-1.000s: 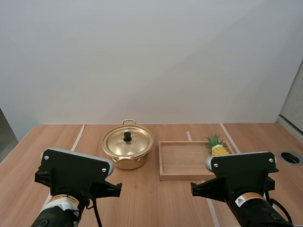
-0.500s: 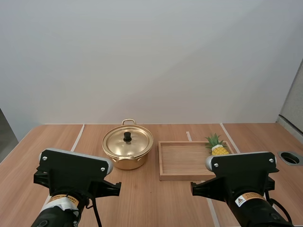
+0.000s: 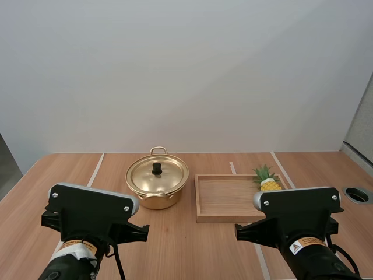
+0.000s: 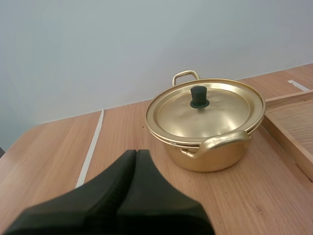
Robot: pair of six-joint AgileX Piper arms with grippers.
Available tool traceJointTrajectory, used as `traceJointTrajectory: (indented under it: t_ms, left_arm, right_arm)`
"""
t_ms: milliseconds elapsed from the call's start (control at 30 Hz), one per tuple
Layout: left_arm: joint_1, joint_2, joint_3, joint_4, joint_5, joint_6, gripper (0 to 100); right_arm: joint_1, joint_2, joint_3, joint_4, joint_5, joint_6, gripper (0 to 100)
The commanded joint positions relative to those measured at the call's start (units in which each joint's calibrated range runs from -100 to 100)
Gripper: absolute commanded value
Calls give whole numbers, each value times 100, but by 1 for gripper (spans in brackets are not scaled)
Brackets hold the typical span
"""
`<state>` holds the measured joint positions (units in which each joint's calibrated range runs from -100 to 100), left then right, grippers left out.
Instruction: Open the pot, put the grape inside, and close it
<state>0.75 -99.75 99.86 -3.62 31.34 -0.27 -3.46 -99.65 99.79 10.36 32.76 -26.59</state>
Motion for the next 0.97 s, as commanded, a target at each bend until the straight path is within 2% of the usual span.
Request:
traceJointTrajectory:
  t_ms: [0,933]
  left_arm:
    - [10,-25,14,-23,-50,-42,0]
    - [10,-25,14,-23,-163,-42,0]
  right_arm:
    - [-24,-35,21,46,-233,16,0]
    - [-24,-35,21,46,-228,16,0]
